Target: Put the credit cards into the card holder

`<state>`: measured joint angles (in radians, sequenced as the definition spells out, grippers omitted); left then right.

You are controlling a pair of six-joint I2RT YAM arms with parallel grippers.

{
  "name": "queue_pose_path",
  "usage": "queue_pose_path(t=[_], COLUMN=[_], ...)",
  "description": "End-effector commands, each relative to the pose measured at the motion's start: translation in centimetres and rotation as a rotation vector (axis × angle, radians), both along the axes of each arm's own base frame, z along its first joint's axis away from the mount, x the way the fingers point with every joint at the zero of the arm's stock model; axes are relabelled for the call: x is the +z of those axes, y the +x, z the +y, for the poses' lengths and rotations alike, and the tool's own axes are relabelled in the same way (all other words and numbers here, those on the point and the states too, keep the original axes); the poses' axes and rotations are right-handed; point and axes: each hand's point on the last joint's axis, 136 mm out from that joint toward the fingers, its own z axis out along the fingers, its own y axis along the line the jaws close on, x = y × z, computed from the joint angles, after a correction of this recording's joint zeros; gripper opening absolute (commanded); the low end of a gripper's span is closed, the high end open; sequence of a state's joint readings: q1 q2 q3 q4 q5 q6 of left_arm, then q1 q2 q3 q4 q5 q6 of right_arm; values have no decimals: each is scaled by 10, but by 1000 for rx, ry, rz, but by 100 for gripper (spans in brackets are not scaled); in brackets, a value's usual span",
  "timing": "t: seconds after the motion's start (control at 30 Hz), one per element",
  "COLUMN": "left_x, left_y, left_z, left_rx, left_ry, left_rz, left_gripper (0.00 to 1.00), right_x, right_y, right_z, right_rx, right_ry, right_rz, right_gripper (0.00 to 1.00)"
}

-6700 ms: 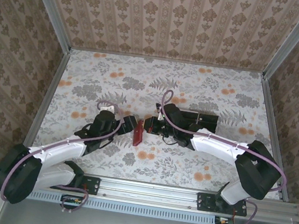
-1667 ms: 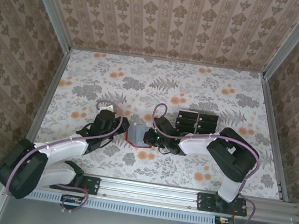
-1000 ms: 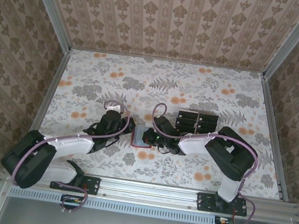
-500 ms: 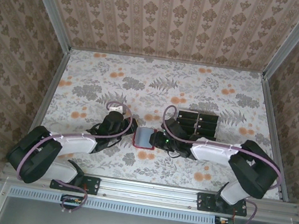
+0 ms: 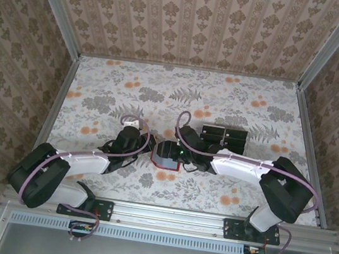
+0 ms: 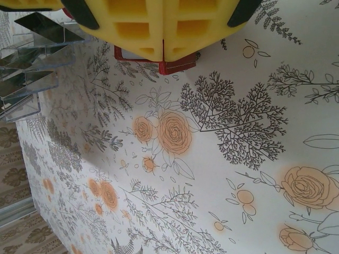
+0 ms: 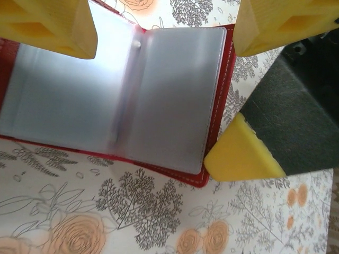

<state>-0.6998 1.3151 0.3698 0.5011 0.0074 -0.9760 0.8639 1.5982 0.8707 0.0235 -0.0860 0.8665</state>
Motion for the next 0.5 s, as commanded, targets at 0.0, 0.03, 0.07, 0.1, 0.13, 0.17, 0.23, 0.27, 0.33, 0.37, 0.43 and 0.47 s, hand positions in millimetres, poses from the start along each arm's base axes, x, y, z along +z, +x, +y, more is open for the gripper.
queue_pose_path(t=[0.0, 0.03, 0.07, 0.1, 0.13, 0.17, 0.23, 0.27, 0.33, 0.37, 0.43, 0.47], left_x=[5, 5, 7, 8, 9, 11, 17, 21, 30, 33, 38, 38], left_y=[-1, -1, -1, -1, -1, -1, 0, -1, 0, 0, 0, 0], left_z=[5, 8, 11, 15, 19, 23, 29, 30, 30, 29, 26, 25], left_rx=[18, 25, 31, 43, 52, 61, 76, 75, 72, 64, 50, 43], left_ry=[8, 14, 17, 21, 21, 18, 12, 10, 12, 12, 14, 18], left_rz=[-9, -11, -15, -18, -20, -25, -34, -42, -56, -59, -58, -55], left_gripper=[0, 0, 0, 0, 0, 0, 0, 0, 0, 0, 0, 0], right_x=[-4, -6, -7, -9, -11, -13, -19, -22, -31, -35, -46, -50], right_y=[-1, -1, -2, -2, -3, -3, -1, -1, 2, 3, 7, 8], right_z=[6, 4, 2, -1, -4, -7, -15, -19, -29, -33, -40, -41], right_rx=[17, 15, 12, 7, 3, -4, -28, -38, -63, -73, -92, -96], right_ry=[-6, -12, -18, -26, -33, -40, -60, -65, -79, -83, -92, -90], right_rz=[3, 3, 5, 4, 7, 8, 17, 24, 33, 39, 54, 60], right_gripper=[70, 70, 70, 70, 70, 70, 70, 69, 65, 62, 58, 57])
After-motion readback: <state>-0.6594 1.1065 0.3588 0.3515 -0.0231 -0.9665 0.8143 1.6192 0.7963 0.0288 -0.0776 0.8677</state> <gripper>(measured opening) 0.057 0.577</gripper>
